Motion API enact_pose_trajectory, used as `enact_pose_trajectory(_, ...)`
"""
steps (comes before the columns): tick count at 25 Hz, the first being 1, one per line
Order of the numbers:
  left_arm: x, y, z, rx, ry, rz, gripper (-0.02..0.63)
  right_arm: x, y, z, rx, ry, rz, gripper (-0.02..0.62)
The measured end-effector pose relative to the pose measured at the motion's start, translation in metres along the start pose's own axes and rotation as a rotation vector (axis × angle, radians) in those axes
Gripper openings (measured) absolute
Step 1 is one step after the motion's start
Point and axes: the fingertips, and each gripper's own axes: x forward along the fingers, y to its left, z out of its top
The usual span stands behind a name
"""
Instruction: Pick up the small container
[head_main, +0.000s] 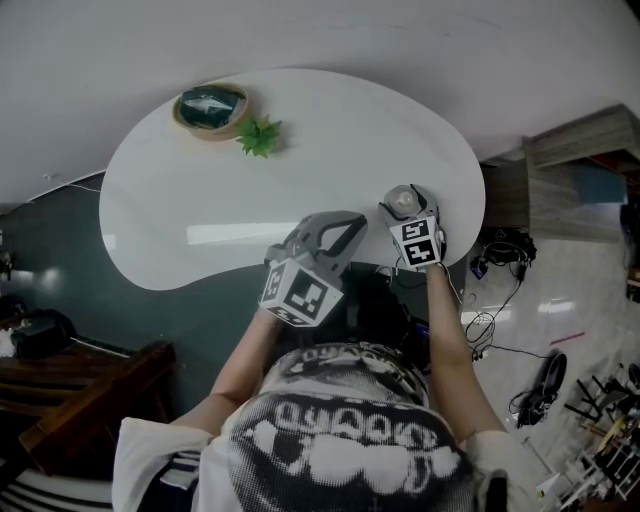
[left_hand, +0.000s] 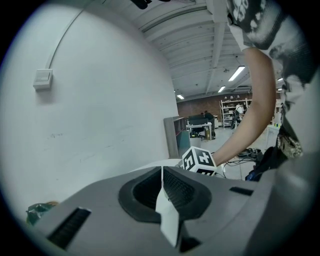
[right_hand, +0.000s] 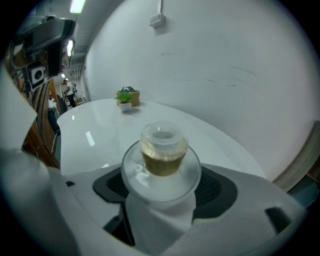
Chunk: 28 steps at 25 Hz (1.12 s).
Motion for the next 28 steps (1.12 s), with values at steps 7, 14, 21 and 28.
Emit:
enact_pose_trajectory(7, 0.001, 0.001, -0.001, -0.014, 0.037, 0.048, 0.011, 0.000, 0.000, 0.003, -0.010, -0.055, 0.024, 0.339)
enact_pose_trajectory(14, -0.001, 0.000, -0.004, -0.047, 0.078, 0.115, 0.011, -0.007, -0.001, 0.004, 0.011, -0.065, 0.039, 0.337)
enact_pose_trajectory(21, 0.002, -0.004, 0.000, -0.074, 0.091, 0.173, 0.011, -0.037, -0.005, 0.028, -0.025, -0.121, 0.091, 0.337)
enact_pose_trajectory(28, 0.007, -0.010, 0.010, -0.062, 0.085, 0.188, 0.011, -0.081, -0.011, 0.049, -0.053, -0.173, 0.118, 0.337)
